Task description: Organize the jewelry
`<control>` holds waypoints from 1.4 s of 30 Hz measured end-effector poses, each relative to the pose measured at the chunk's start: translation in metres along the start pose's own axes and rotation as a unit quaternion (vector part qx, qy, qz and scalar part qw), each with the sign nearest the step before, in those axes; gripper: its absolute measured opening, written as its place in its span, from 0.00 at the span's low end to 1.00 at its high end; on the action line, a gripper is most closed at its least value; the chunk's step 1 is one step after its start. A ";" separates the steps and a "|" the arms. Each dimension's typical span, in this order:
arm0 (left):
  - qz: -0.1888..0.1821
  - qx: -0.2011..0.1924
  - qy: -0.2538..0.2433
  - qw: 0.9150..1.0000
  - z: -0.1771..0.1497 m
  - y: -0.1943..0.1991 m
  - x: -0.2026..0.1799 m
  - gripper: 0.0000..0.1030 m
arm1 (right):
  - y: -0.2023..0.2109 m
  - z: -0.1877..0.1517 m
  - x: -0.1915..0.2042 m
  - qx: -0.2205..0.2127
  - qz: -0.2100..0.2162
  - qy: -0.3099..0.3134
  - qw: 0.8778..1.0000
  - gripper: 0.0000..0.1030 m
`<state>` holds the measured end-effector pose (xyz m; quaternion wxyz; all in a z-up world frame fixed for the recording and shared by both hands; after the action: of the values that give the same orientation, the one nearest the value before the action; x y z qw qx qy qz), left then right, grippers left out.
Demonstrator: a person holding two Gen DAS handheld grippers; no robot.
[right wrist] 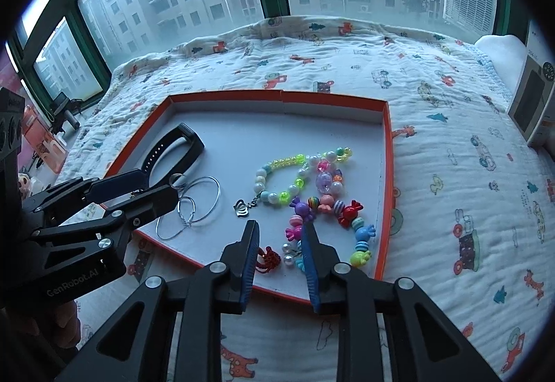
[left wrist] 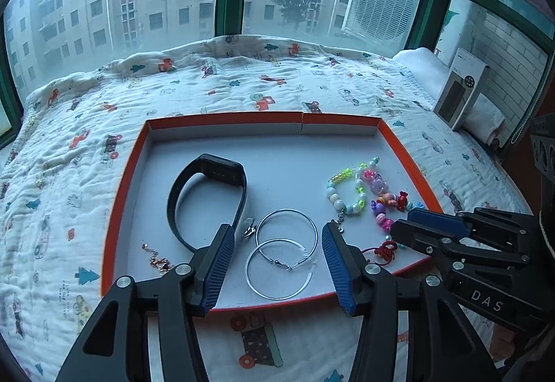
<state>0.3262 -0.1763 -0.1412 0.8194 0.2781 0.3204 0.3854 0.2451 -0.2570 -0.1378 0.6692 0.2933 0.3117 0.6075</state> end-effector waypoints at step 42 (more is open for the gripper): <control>0.103 -0.129 -0.012 0.986 -0.075 0.259 -0.066 1.00 | 0.165 -0.047 0.009 -0.115 -0.052 -0.014 0.992 0.67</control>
<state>0.1202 -0.0721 0.0132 0.8082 0.2064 0.2273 0.5025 0.1056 -0.2330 -0.0405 0.7337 0.2062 0.2448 0.5994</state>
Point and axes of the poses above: each gripper's, at about its wrist camera, not at the fingertips, and y roughly against the way its jaws point, x to its left, z to its top, the point moved 9 cm from there along -y, roughly the way its jaws point, and after that the axes turned 15 degrees about -z, right-handed, at the moved point
